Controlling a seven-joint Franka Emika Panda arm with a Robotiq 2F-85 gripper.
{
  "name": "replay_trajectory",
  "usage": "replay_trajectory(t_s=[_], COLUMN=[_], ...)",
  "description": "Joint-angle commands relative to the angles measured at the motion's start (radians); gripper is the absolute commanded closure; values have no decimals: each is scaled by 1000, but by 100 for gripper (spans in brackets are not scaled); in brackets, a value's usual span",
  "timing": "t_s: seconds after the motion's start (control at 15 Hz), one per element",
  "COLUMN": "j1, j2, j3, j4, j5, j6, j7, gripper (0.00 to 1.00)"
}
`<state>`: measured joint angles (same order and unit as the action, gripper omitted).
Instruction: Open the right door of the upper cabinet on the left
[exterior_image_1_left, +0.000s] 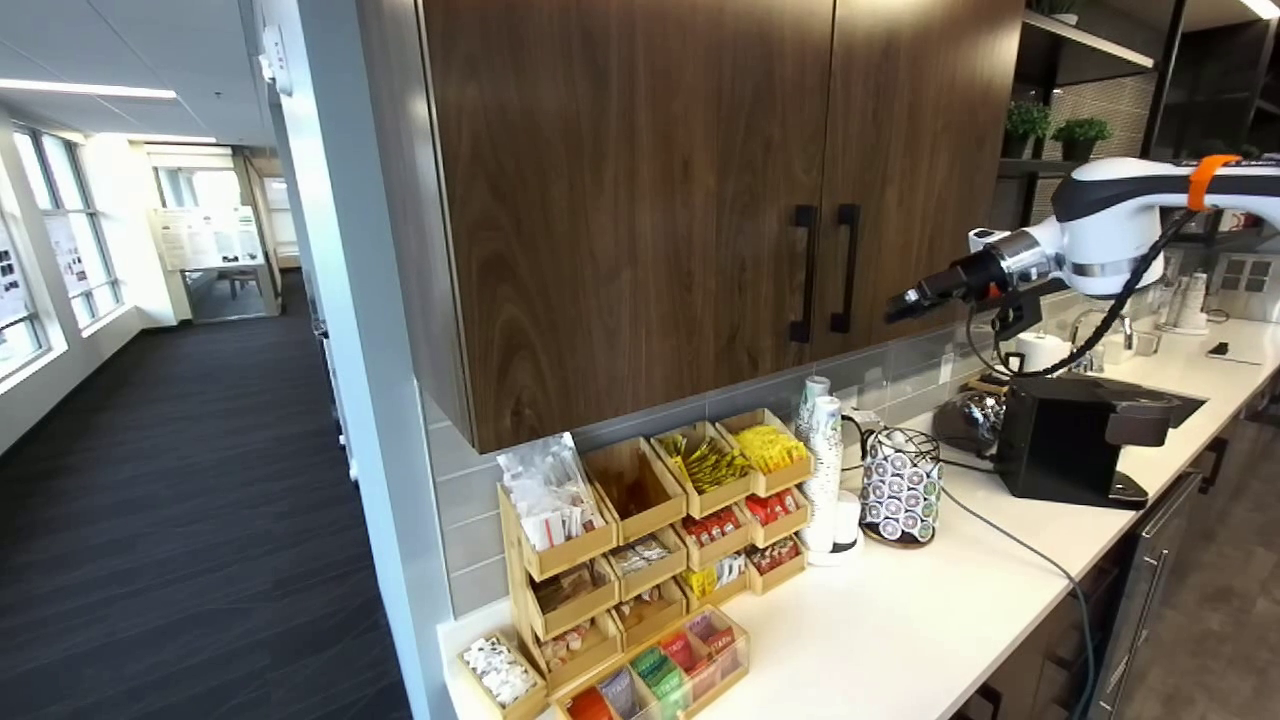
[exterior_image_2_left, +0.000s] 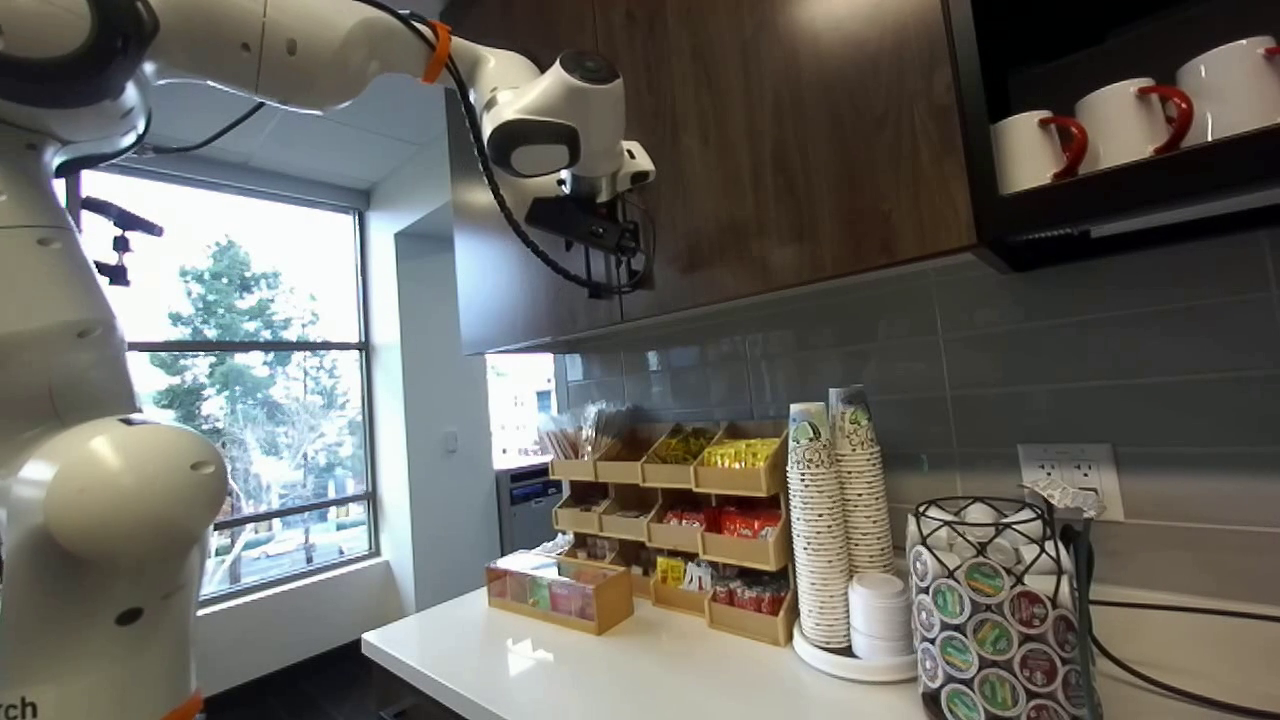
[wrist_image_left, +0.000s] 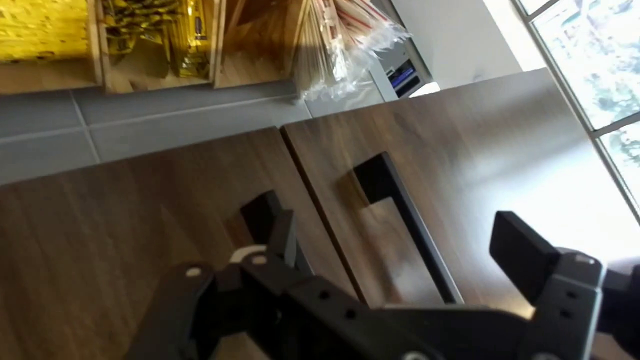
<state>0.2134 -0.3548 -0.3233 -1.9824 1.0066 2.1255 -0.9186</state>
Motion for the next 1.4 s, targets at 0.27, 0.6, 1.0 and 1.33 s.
replay_trajectory(t_s=[0.27,0.6,1.0,1.33], j1=[-123,-166,-197,-222], j2=[133,168,206,231], j3=[108,137,147,156], j4=[155,198,227,245], j5=[119,149,206,219], j6=[-24,-49,-112,-165], j7=[-139,-172,-209,-231], gripper=[0,0,4,47])
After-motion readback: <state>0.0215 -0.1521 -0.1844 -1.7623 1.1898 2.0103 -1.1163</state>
